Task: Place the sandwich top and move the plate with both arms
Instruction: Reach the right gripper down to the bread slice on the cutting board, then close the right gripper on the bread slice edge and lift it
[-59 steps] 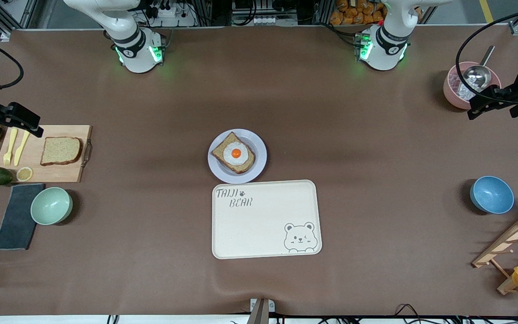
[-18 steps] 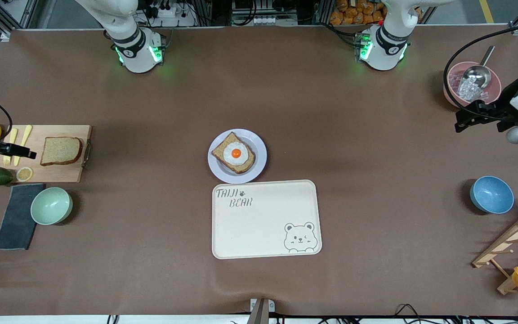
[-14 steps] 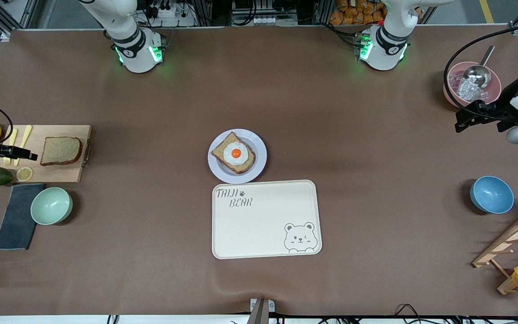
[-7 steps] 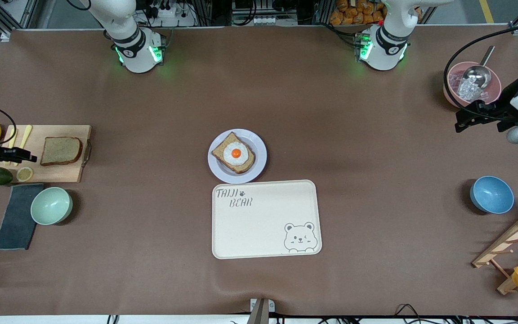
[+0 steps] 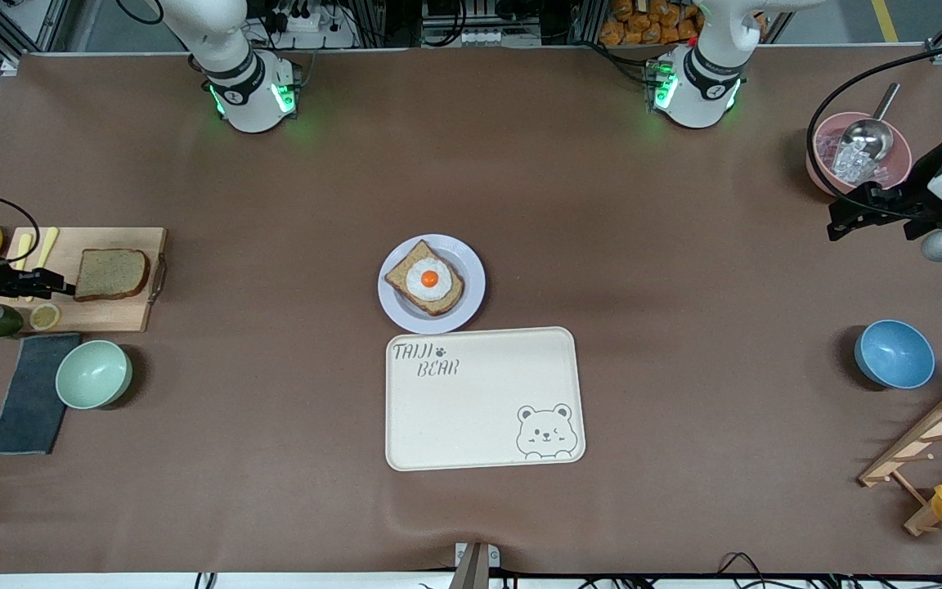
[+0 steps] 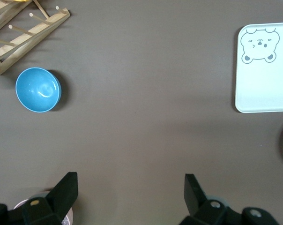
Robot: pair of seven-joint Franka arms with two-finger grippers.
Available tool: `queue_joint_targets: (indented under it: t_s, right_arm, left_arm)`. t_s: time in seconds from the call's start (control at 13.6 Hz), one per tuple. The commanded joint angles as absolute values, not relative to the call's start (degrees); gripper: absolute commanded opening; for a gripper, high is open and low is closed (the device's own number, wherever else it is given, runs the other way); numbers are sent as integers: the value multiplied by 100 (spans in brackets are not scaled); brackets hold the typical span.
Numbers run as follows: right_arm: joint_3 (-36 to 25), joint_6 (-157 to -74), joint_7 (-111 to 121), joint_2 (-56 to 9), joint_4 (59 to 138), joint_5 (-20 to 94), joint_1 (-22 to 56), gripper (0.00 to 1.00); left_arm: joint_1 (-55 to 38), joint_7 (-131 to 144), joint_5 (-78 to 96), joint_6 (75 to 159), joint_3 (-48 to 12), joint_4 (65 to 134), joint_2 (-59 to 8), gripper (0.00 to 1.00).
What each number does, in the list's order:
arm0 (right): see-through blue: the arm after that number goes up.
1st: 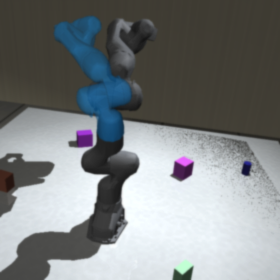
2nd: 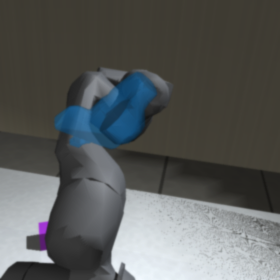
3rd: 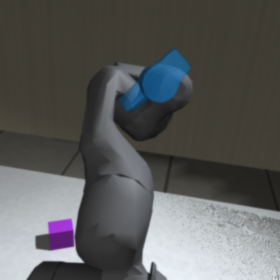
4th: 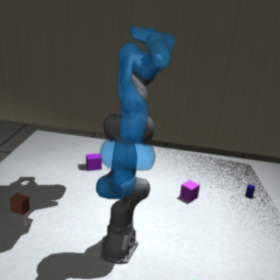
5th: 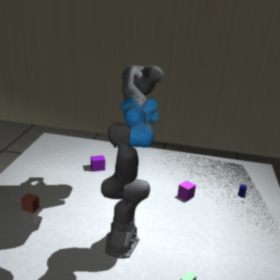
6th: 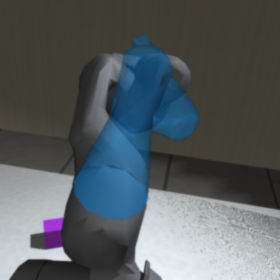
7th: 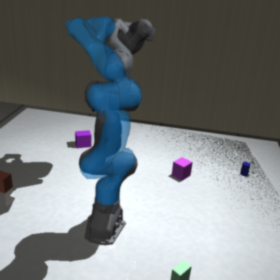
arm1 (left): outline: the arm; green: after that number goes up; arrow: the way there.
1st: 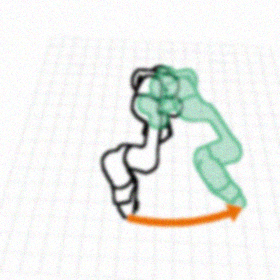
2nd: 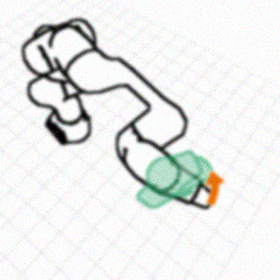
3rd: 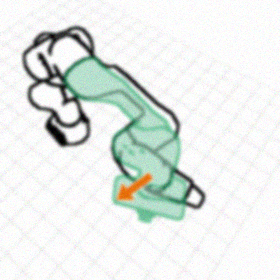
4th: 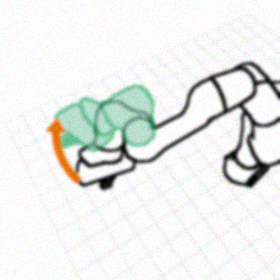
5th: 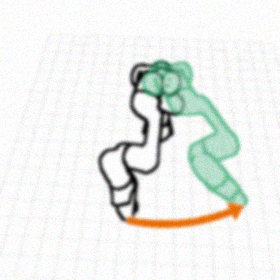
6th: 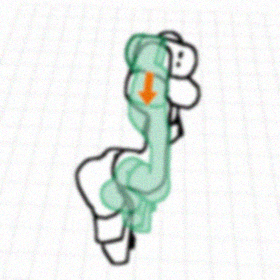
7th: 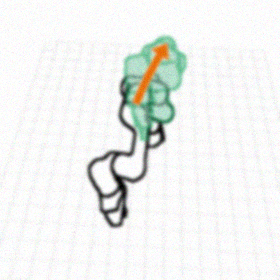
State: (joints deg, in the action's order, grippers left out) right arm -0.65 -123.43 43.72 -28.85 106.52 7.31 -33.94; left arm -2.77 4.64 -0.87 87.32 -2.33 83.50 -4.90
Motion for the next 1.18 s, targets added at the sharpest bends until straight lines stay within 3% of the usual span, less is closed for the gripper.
queue_joint_targets:
  t_s: [0.0,0.74,1.11]
  right_arm:
    - [53,-12419,4693,-3058,10626,835,-3673,55]
    - [53,-12586,5176,-3076,10916,1160,-3770,42]
    - [53,-12586,5335,-3067,10942,1186,-3806,10]
  left_arm:
    - [-264,457,-9,8648,-237,8253,-519,100]
    - [-264,448,-9,8648,-237,8253,-519,100]
    - [-264,448,-9,8648,-237,8253,-519,100]
